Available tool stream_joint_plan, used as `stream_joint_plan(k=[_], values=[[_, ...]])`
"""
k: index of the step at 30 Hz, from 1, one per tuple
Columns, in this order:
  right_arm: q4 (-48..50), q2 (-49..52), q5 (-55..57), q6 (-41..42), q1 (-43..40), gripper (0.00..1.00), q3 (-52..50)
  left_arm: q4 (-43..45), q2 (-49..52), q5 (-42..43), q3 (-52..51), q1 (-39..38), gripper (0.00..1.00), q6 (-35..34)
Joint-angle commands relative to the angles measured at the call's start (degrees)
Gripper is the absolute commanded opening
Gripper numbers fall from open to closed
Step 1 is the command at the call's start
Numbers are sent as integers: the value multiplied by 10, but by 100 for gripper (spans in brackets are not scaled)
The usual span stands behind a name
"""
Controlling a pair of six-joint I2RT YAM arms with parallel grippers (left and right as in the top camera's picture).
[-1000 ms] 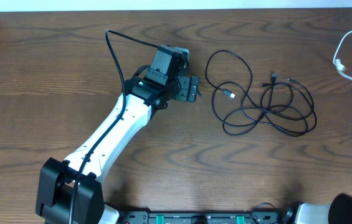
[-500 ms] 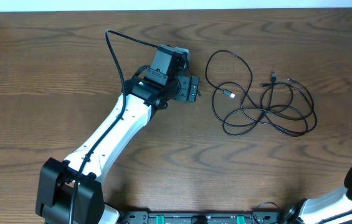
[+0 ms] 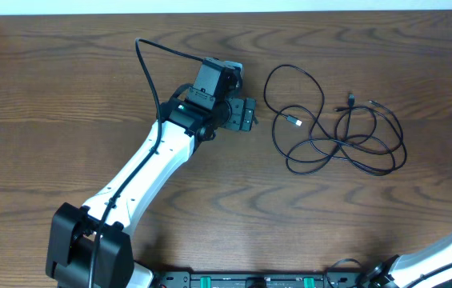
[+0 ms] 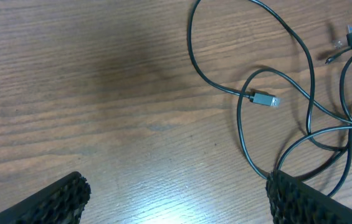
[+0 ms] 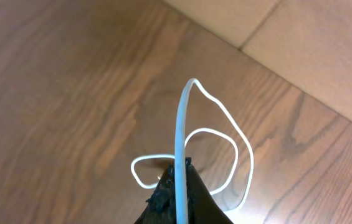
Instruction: Untangle cables
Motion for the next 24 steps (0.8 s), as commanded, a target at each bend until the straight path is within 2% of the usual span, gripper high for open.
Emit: stream_joint_plan(k=[1, 2, 3, 4, 6, 8, 9, 10, 12, 18, 24], values=[[-5, 17, -14, 7, -17, 1, 6, -1, 7, -5, -2, 2, 91, -1], [-7, 19, -14, 7, -18, 4, 6, -1, 7, -5, -2, 2, 91, -1], [-7, 22, -14, 7, -20, 14, 5, -1, 7, -5, -2, 2, 91, -1], [-9, 28, -14, 7, -22, 37, 5, -1, 7, -5, -2, 2, 91, -1], [-11, 32, -14, 7, -23, 55, 5, -1, 7, -5, -2, 2, 91, -1], [-13, 35, -14, 9, -25, 81, 5, -1, 7, -5, -2, 2, 91, -1], [-13, 35, -14, 11, -25, 84, 5, -1, 7, -5, -2, 2, 91, -1], [-13, 35, -15, 12, -25, 93, 5, -1, 7, -5, -2, 2, 91, -1], [-13, 35, -20, 12, -24, 99, 5, -1, 7, -5, -2, 2, 91, -1], [-35, 35, -117, 11, -24, 99, 5, -1, 7, -5, -2, 2, 91, -1], [-65, 35, -265, -11, -16, 99, 5, -1, 7, -5, -2, 2, 91, -1]])
